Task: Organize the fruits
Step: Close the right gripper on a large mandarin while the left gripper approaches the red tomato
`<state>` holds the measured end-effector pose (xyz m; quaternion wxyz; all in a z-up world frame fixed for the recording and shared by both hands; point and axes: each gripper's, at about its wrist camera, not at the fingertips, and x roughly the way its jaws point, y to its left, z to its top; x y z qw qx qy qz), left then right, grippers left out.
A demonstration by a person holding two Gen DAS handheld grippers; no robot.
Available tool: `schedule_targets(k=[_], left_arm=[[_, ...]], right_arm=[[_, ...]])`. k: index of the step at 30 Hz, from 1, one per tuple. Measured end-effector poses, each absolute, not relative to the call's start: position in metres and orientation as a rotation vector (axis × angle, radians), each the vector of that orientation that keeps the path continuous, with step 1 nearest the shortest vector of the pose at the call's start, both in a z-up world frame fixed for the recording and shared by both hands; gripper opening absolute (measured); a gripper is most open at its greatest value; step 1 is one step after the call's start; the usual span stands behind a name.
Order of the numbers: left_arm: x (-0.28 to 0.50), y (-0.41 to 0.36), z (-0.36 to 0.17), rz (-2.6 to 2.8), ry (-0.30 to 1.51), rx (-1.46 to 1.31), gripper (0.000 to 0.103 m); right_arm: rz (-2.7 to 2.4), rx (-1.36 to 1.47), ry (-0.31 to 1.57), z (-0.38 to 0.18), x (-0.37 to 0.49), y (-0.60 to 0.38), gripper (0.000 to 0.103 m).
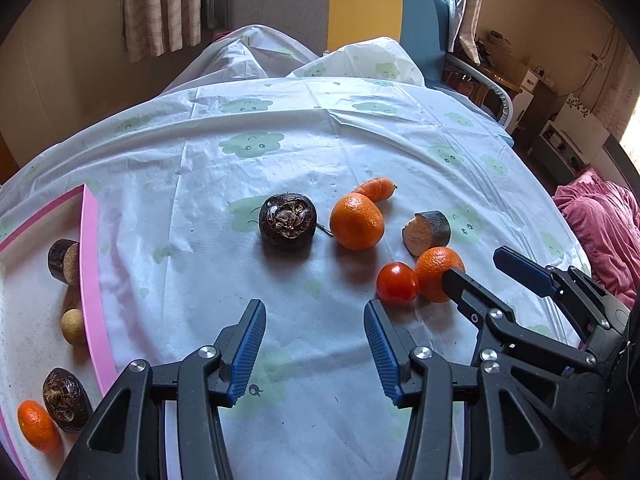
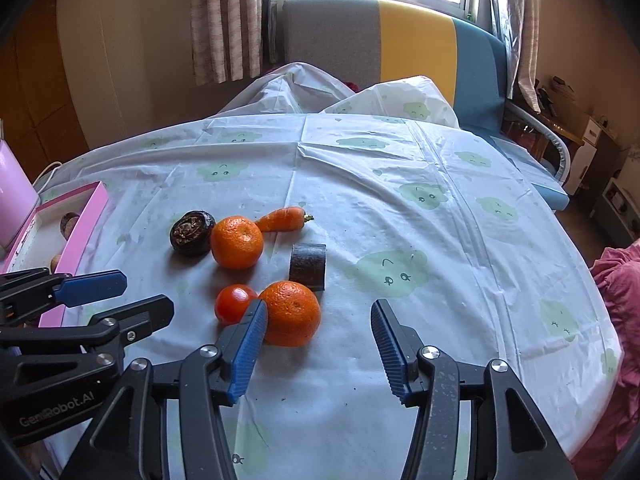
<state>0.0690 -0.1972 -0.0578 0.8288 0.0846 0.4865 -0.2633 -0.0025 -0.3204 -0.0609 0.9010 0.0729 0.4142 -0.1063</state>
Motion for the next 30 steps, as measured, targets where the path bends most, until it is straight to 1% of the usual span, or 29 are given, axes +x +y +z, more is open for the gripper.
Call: schedule_targets(k=[6,9,10,11,13,22,30], left_arm=[[0.075,-0.194,-0.062,-0.543,1.047,0.16,0.05],[0.077,-0.191,-0.064,-0.548,1.062,0.136,0.05],[0.077,-0.191,-0.064,-0.551,1.065,0.13,0.05],[0.077,-0.191,-0.065,-0.558,1.07,0.121,0.05],[0.077,-0.192,-0.065,-0.572,1.078,0.101,0.05],[0.077,-0.205,-0.063,-0.684,1.112,0.012,0.05],[0.082,-0.229,-0.071,-0.713,1.123,0.039,0.05]], right_arm=[[-0.175,0.191,0.871,-0.066,-0.001,-0.323,0.055],[-0.124,0.255,0.893,-0.076,0.002,-0.327,0.055],[-0.113,0.278,0.905,-0.08,0.003,-0.329,0.052],[-0.102,0.301,0.913,-0.084,0.004,-0.332,0.043],[-0.07,0.34,0.911,-0.087,0.003,-0.334,0.037],[-0.091,0.33,0.901,-0.086,-0.005,-0.341,0.036],[-0.131,0.311,0.904,-0.085,-0.015,-0.353,0.036]])
